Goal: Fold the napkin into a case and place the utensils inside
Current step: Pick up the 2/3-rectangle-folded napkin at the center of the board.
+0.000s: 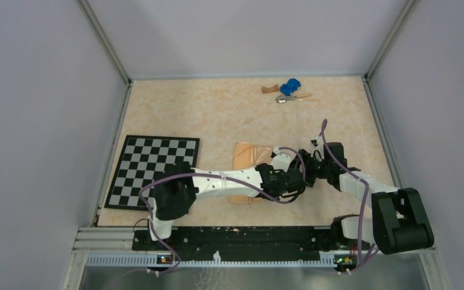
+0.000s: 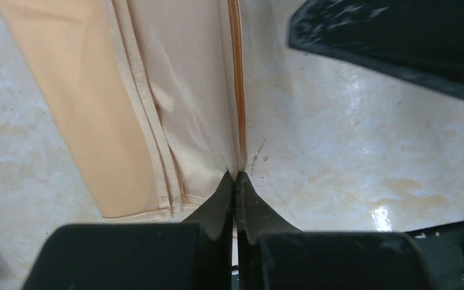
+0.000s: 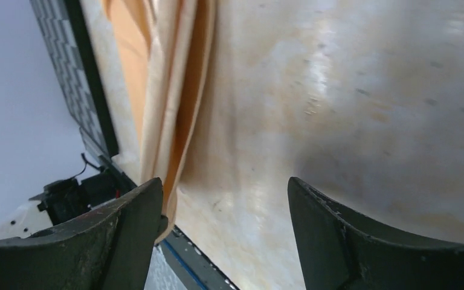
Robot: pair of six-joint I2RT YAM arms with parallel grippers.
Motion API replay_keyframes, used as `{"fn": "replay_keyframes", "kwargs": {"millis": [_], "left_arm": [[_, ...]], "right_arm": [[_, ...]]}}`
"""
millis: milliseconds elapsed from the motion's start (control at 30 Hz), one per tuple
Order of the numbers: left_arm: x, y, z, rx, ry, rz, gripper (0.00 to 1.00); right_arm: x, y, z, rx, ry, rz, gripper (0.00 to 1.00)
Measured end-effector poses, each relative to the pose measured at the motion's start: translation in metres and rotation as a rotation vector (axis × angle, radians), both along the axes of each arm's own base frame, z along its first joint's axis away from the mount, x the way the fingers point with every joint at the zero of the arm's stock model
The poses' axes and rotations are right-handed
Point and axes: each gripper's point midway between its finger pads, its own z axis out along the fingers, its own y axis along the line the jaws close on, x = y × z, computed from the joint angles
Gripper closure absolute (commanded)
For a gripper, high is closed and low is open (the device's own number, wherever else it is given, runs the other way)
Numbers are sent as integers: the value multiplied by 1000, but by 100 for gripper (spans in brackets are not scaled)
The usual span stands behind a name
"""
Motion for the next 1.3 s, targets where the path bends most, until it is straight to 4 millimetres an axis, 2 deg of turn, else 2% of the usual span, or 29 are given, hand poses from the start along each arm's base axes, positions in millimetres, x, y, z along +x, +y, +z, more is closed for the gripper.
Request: {"fn": "replay_keyframes", "kwargs": {"millis": [133, 367, 467, 533, 667, 800, 933, 1233, 1300], "left_arm": [[-1, -3, 15, -46, -6, -17, 100], [-4, -1, 13, -47, 9, -41, 100], [-4, -3, 13, -50, 16, -53, 100], [-5, -4, 13, -53, 18, -59, 100], [-5, -5, 13, -60, 20, -64, 100], [-6, -7, 13, -65, 23, -71, 100], [-7, -9, 12, -70, 28, -79, 100], [-9, -8, 5, -69, 39, -91, 100], [-10, -7, 3, -69, 42, -94, 100]], "right_arm": [[5, 24, 8, 85, -28, 50, 27], [13, 44, 8, 171, -19, 40, 27], [17, 49, 7, 190, -16, 35, 34], [20, 51, 3, 195, -10, 32, 41], [22, 52, -6, 191, 11, 20, 47], [28, 51, -7, 176, -8, 13, 52], [38, 52, -6, 166, -32, 12, 63], [45, 54, -15, 160, -20, 8, 69], [45, 54, -15, 161, -25, 9, 76]]}}
